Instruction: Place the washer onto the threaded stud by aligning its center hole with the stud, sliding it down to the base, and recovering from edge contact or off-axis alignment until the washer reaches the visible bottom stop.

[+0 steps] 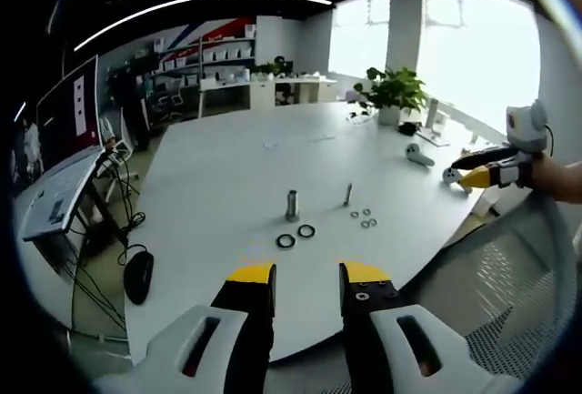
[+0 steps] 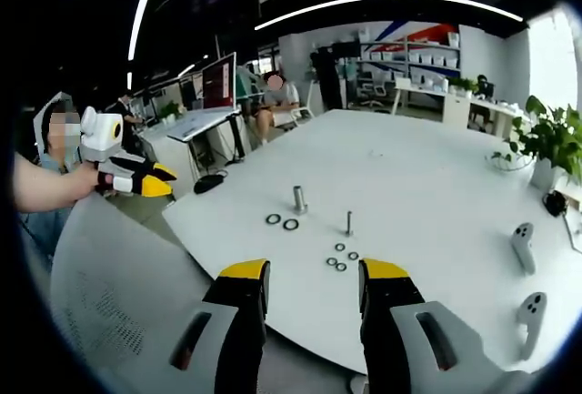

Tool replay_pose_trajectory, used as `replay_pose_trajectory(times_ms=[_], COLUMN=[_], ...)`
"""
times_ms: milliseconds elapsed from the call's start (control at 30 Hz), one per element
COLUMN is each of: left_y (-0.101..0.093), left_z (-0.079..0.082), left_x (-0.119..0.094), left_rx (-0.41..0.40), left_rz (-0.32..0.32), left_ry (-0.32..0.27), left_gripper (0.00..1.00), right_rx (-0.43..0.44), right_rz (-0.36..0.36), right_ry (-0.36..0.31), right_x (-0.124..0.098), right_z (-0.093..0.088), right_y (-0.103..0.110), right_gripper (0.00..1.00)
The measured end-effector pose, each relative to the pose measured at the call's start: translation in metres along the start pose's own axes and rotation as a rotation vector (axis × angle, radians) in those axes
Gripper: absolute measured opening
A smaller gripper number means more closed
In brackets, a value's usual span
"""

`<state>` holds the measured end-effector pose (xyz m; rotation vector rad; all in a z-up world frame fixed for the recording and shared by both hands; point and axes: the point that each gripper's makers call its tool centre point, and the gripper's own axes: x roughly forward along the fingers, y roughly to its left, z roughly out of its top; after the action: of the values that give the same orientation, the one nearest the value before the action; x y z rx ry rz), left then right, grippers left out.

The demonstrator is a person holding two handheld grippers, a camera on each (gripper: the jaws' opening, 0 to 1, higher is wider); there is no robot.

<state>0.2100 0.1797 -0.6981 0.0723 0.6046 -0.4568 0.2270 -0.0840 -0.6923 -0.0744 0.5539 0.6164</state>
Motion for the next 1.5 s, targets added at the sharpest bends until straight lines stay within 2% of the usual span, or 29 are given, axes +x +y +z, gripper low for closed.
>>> replay_pose_trajectory(times_ms=[300,433,533,833,1100,1200,1300,1500], left_y=[0.002,-0.003,-0.003,-0.002,-0.002,-0.005,-0.003,-0.005], left_z=[-0.002,-0.008,-0.012,-0.015,-0.016,-0.02,-0.017,-0.018], left_x=[0.001,0.004,0.005,0.005,0.006,0.006,0.005,0.005], left_rx=[0.016,0.02,0.05,0.026,0.019,0.011,-0.007,-0.026], left_rz=[0.016,-0.003,0.009,0.009,-0.011,-0.012,0.003,-0.007], left_ry=[0.01,0.047,0.069,0.09,0.096,0.119,0.109,0.113], left_gripper=[0.26,0.27,0.27,0.27,0.27,0.27,0.27,0.27], right_rx=[-0.001,0.0,0.001,0.008,0.008,0.003,0.009,-0.007], right_rz=[0.01,0.009,0.012,0.026,0.014,0.015,0.015,0.02], right_ry=[-0.001,-0.003,0.002,-0.021,-0.02,-0.01,-0.011,0.006], right_x=[-0.001,-0.001,-0.001,-0.001,-0.001,0.0,0.0,0.002], right_z=[-0.001,0.0,-0.002,0.003,0.003,0.001,0.002,-0.001], right_y=[0.002,0.001,0.001,0.003,0.002,0.003,0.002,0.003], right_gripper=[0.42,0.42,0.42,0.42,0.42,0.42,0.42,0.42])
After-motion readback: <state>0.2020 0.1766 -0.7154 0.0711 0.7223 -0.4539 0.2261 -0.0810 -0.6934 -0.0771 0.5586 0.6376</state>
